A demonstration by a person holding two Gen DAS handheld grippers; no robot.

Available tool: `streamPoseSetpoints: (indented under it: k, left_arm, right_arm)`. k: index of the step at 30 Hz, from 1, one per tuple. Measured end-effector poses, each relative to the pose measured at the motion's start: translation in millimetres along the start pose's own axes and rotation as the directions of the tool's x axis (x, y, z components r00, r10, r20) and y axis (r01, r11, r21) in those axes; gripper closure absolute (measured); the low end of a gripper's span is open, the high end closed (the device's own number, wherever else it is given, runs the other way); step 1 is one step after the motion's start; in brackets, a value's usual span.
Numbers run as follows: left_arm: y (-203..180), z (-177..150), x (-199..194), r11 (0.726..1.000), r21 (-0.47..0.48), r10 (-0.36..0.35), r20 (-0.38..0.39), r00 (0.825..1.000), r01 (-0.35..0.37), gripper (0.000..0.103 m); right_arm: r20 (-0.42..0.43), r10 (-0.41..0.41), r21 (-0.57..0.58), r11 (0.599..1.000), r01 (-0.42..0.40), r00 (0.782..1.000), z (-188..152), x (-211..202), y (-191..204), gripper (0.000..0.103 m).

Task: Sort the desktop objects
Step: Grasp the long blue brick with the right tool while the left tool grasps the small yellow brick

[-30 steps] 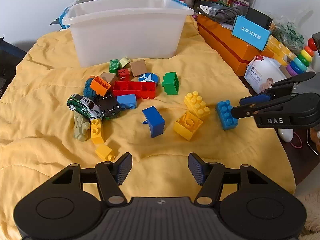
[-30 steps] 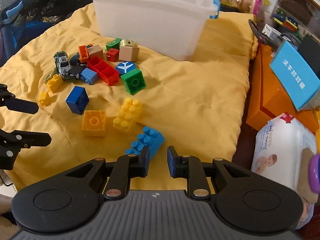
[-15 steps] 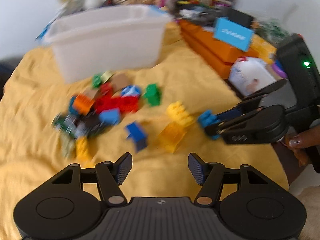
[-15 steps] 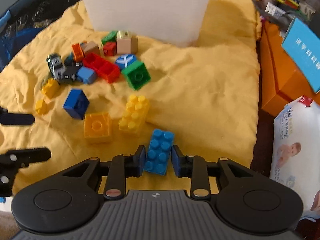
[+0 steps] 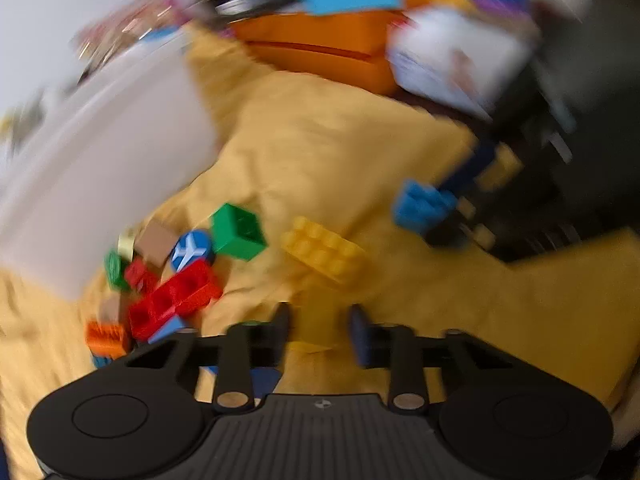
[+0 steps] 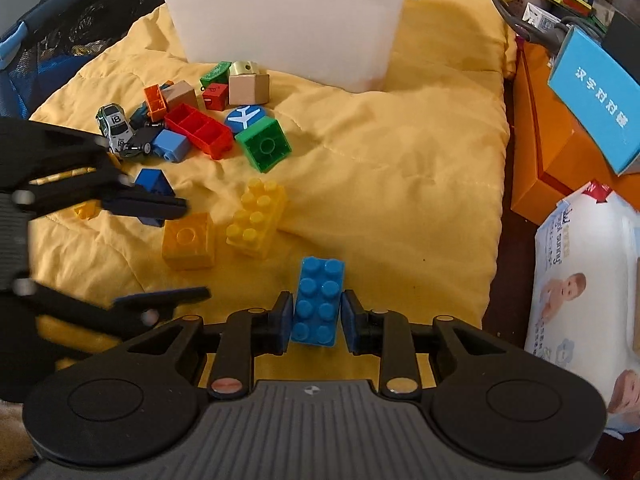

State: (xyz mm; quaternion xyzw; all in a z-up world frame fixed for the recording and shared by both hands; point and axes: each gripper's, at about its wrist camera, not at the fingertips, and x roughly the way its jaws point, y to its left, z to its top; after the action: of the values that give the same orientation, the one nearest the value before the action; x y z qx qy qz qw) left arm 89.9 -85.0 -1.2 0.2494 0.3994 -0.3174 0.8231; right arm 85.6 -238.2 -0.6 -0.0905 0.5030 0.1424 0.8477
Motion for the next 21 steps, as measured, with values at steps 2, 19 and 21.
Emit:
streamPoseSetpoints:
  k: [2,19,21]
  left_arm:
    - [28,0,-10,0.968,-0.212,-0.132,0.007,0.991,0.13,0.074]
    - [40,-71,-66,0.865,-0.502,-0.036,-0.009,0.999,0.027,0.043]
    - [32,-64,-66,0.897,-0.441,-0.016,0.01,1.0,0.019,0.042]
  right_arm:
    - [0.001,0.001,0.004,1.0,-0.001,1.0,-2,-1,-1,0.074]
    - [0.017,0.092,-0.091,0.992,-0.09,0.996,3,-3,25,0.074]
    - [0.009,0.105,-0.108,0.989,-0.104,0.994,2,-3,30,0.074]
